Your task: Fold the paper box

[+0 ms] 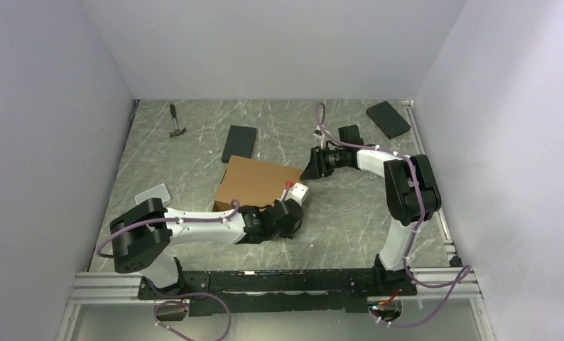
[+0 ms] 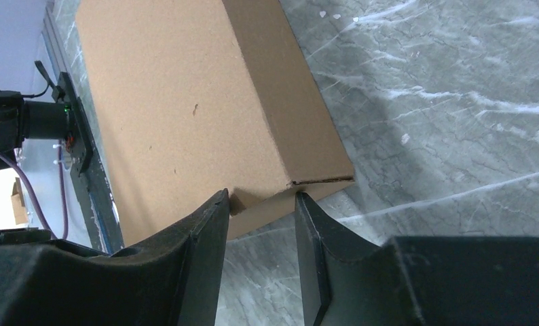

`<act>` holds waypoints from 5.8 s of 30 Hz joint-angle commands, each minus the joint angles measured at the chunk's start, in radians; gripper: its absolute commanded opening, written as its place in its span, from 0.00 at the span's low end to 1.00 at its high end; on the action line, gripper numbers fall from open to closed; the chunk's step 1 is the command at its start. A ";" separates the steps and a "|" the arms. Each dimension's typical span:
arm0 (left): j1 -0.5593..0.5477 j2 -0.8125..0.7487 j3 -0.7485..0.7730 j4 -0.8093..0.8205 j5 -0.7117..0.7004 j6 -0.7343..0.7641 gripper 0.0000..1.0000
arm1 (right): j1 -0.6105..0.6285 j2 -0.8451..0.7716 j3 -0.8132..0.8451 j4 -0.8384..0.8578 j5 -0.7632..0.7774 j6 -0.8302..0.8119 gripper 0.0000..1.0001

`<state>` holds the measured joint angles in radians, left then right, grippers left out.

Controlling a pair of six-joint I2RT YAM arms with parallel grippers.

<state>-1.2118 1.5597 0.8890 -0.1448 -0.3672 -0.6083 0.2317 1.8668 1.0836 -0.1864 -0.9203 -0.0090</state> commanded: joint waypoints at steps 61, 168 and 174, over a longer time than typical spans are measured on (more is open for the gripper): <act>0.226 -0.172 -0.341 0.242 0.246 -0.716 0.00 | 0.021 0.020 0.020 -0.043 0.056 -0.048 0.47; 0.763 -0.697 -0.374 -0.129 0.325 -0.298 0.98 | 0.342 -0.548 -0.243 -0.059 0.349 -0.874 1.00; 0.870 -0.557 -0.330 -0.053 0.345 -0.316 1.00 | 0.463 -0.426 -0.240 0.069 0.612 -0.877 1.00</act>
<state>-0.3920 0.9184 0.5217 -0.2470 -0.0177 -0.8986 0.6567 1.3842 0.8585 -0.2893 -0.5335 -0.8055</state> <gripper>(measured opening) 0.994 0.994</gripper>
